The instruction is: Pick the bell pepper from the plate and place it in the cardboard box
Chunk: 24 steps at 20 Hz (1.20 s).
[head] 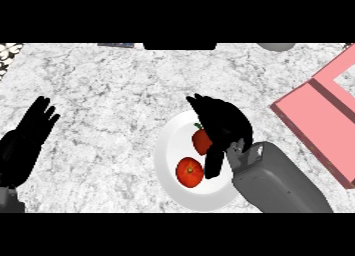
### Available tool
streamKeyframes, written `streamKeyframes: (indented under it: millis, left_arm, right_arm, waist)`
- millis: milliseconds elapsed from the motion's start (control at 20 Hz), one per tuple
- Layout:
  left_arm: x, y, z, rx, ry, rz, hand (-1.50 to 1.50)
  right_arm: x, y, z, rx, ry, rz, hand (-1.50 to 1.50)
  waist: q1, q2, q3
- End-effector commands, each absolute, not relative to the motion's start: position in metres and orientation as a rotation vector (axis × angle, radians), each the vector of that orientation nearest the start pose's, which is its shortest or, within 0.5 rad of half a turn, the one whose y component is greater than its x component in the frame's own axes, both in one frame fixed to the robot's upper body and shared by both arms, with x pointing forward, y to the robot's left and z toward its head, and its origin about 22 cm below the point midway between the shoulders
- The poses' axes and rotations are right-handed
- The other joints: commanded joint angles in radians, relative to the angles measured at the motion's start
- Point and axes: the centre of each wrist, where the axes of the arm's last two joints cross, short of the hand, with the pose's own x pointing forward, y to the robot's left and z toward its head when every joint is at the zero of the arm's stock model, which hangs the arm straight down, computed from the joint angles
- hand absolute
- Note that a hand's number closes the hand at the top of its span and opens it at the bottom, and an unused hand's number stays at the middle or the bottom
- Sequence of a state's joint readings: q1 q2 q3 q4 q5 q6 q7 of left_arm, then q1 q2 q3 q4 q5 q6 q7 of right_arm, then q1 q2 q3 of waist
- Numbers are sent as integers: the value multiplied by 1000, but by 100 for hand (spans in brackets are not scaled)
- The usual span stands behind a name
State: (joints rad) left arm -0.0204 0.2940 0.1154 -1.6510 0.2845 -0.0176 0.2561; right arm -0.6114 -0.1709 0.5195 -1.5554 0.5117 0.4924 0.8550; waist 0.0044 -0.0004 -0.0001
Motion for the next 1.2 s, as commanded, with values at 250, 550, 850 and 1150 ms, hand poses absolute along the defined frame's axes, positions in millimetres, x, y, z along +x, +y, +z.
streamKeyframes:
  millis: [250,550,850,1150]
  left_arm:
    - [243,303,56,74,-1445,48,0]
    - [238,320,46,60,-1447,55,0]
    - [259,314,57,69,-1442,53,0]
    - [247,311,48,47,-1433,51,0]
  right_arm:
    - [299,-75,131,-631,-995,1406,-150]
    - [326,-64,122,-636,-941,1405,-150]
    - [301,-63,110,-681,-901,1427,-150]
    - [306,-61,78,-685,-896,1422,-150]
  waist:
    - [-1,-1,0]
    - [4,1,0]
    - [-5,0,0]
    - [-1,0,0]
